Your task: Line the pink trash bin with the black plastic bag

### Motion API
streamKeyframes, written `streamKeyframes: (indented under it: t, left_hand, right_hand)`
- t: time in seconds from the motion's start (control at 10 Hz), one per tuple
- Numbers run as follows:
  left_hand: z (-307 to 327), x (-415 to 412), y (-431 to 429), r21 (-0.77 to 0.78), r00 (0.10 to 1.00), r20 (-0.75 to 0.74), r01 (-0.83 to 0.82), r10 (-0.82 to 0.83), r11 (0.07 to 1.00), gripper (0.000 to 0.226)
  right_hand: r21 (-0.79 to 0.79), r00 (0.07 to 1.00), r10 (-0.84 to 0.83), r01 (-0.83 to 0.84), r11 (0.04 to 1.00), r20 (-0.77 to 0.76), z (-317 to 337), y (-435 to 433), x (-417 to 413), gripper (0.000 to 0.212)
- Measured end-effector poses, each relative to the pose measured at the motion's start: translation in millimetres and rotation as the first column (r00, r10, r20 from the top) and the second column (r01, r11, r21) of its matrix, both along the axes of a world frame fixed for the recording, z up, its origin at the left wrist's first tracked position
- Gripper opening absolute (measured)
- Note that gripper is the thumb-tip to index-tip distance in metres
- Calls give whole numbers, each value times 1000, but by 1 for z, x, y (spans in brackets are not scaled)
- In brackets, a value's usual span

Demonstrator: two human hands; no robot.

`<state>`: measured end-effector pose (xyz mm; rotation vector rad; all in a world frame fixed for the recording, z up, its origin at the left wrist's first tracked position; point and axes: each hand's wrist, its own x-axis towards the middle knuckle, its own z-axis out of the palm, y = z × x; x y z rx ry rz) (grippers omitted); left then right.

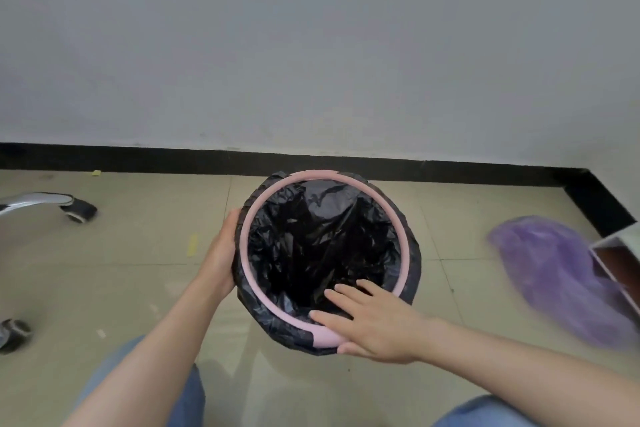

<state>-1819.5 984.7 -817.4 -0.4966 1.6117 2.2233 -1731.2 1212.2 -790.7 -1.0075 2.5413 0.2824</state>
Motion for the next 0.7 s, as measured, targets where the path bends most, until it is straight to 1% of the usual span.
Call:
streamKeyframes:
  t: [0.1,0.2,0.3,0.4,0.5,0.6,0.7]
  left_hand:
    - [-11,-12,-6,-210,999,-35,-13,6,978,61]
    - [-14,-16,-1,-558,982,-167,-17,-92,830,73]
    - [-12,-13,14,-953,899,-187,-68,-396,296,68]
    - [-6,-25,23,-999,760,-44,-22,-648,41,51]
    - [-3,-47,21,-997,740,63,75,-669,-11,49]
    - [1,-60,20,-992,731,121,118,-672,-51,48]
    - [5,-62,21,-988,725,144,140,-673,-61,48]
  right_hand:
    - [-7,999,-3,2,1000,-51,-9,-3,-11,52]
    - [-3,998,-57,57,998,-26,-6,-7,-50,57]
    - [49,979,-203,203,978,-15,2,-14,-93,53]
    - [52,955,-295,297,954,-36,3,-19,-123,52]
    - [40,926,-376,377,926,-28,2,-24,-141,51]
    - [31,907,-419,421,907,-49,-3,-30,-145,53]
    - [-27,864,-502,501,865,-32,5,-36,-143,58]
